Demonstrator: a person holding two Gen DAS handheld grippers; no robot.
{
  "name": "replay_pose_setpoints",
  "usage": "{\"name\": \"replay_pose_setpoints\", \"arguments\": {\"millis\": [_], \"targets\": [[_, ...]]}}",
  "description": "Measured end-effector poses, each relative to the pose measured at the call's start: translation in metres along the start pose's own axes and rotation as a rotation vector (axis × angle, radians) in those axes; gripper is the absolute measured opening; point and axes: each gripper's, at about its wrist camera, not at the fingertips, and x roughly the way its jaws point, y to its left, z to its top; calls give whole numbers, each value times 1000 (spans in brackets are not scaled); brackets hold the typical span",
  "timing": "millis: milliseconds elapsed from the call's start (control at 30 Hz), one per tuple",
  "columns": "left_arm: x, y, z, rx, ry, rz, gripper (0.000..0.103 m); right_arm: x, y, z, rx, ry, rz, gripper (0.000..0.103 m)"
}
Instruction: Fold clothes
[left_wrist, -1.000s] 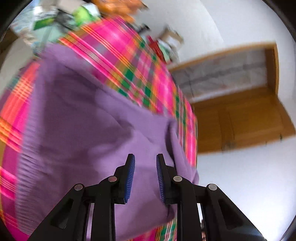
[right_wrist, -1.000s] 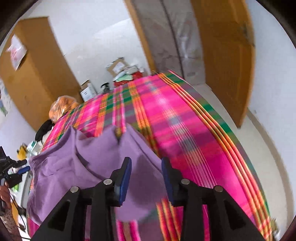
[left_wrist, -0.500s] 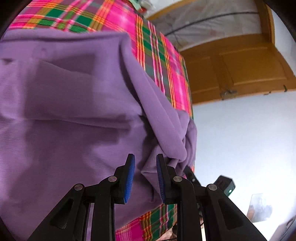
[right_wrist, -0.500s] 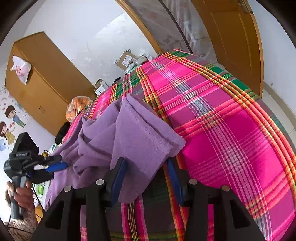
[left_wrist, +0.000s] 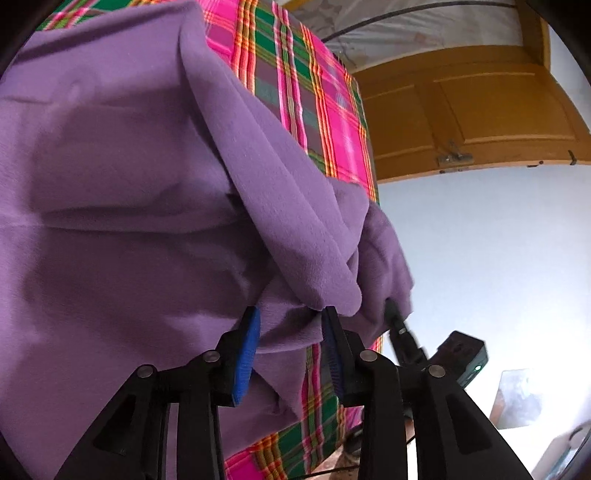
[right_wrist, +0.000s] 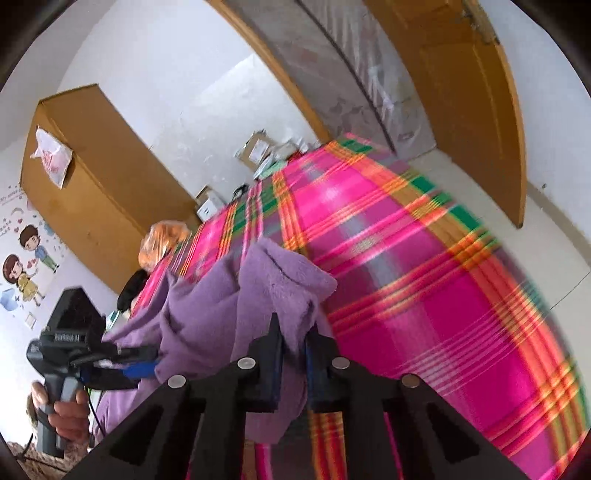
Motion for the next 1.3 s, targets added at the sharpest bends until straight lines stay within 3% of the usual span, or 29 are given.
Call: {"name": "replay_pose_setpoints", "arguments": {"millis": [333,733,1300], "targets": [[16,-7,3,12,29,-1,35,-21,-28,44,3,-96,-96,9],[23,-8,-14,41,91,-22,35,-35,-59,67,44,-155,-220,9],[5,19,-18,35,107,-26,35,-27,-102,73,98,-130,-361,5]]}}
